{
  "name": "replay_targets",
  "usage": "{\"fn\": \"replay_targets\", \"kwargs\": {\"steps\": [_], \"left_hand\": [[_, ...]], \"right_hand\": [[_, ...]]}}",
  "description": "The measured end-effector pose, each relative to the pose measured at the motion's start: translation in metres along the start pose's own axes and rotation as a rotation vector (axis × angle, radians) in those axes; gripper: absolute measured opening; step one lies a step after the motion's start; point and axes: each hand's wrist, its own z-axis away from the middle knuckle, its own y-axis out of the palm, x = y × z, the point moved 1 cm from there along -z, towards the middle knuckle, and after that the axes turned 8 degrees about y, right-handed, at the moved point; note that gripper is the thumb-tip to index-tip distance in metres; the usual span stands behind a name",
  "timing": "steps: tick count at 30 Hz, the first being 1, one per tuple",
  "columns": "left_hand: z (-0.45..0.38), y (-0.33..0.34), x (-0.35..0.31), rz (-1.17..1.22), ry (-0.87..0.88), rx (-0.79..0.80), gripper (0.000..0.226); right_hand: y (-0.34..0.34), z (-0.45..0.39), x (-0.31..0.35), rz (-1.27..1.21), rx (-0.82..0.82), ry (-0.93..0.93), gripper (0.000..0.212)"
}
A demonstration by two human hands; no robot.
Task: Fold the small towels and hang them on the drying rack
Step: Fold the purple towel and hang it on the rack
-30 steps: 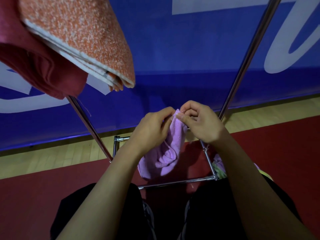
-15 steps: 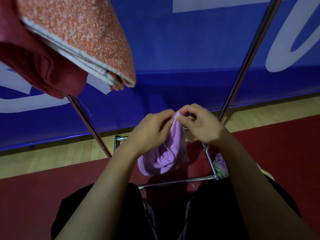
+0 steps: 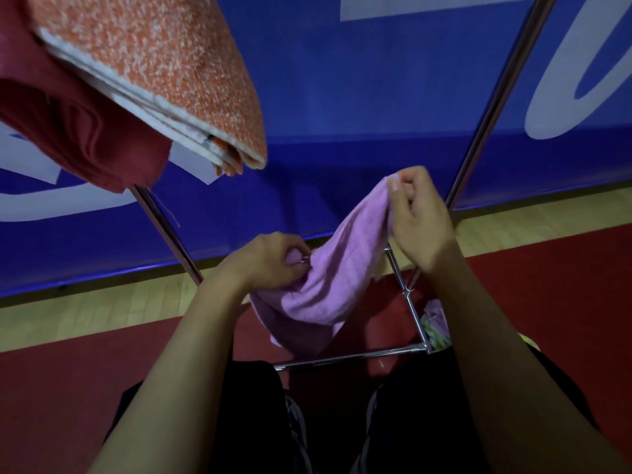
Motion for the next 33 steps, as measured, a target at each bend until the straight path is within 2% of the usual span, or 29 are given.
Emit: {"fn": "replay_targets", "kwargs": {"steps": [2, 4, 10, 13, 16, 18, 20, 23, 26, 29, 33], "left_hand": [[0.004, -0.004, 0.011, -0.042, -0.02, 0.051, 0.024], [0.007, -0.01, 0.021, -0.034, -0.041, 0.029, 0.021], [0.021, -0.025, 0.03, 0.169, -0.025, -0.12, 0.03], [0.025, -0.026, 0.018, 0.395, -0.002, -0.15, 0.027], [0.023, -0.019, 0.005, 0.395, 0.028, -0.033, 0.018], [0.017, -0.012, 0.0, 0.364, 0.033, -0.003, 0.034], [0.008, -0.006, -0.009, 0.339, 0.057, -0.09, 0.059], [-0.004, 0.004, -0.037, 0.46, 0.163, -0.205, 0.071], [-0.021, 0.016, -0.061, 0.541, 0.269, -0.233, 0.054], [-0.031, 0.019, -0.071, 0.476, 0.245, -0.249, 0.03], [-0.03, 0.019, -0.073, 0.247, 0.251, -0.24, 0.046]], "right_hand": [[-0.007, -0.005, -0.006, -0.019, -0.067, 0.061, 0.024], [-0.014, -0.011, -0.013, -0.032, -0.145, 0.104, 0.027], [-0.036, -0.027, -0.034, -0.035, -0.327, 0.229, 0.032], [-0.042, -0.03, -0.038, -0.035, -0.342, 0.266, 0.032], [-0.039, -0.025, -0.035, 0.009, -0.214, 0.193, 0.027], [-0.03, -0.02, -0.031, 0.106, -0.019, 0.067, 0.015], [-0.022, -0.013, -0.026, 0.148, 0.161, -0.039, 0.007], [-0.015, -0.005, -0.017, 0.121, 0.308, -0.096, 0.013], [-0.011, -0.003, -0.012, 0.09, 0.368, -0.14, 0.009], [-0.011, -0.004, -0.014, 0.044, 0.389, -0.127, 0.013], [-0.011, -0.002, -0.018, 0.024, 0.474, -0.118, 0.013]]}}
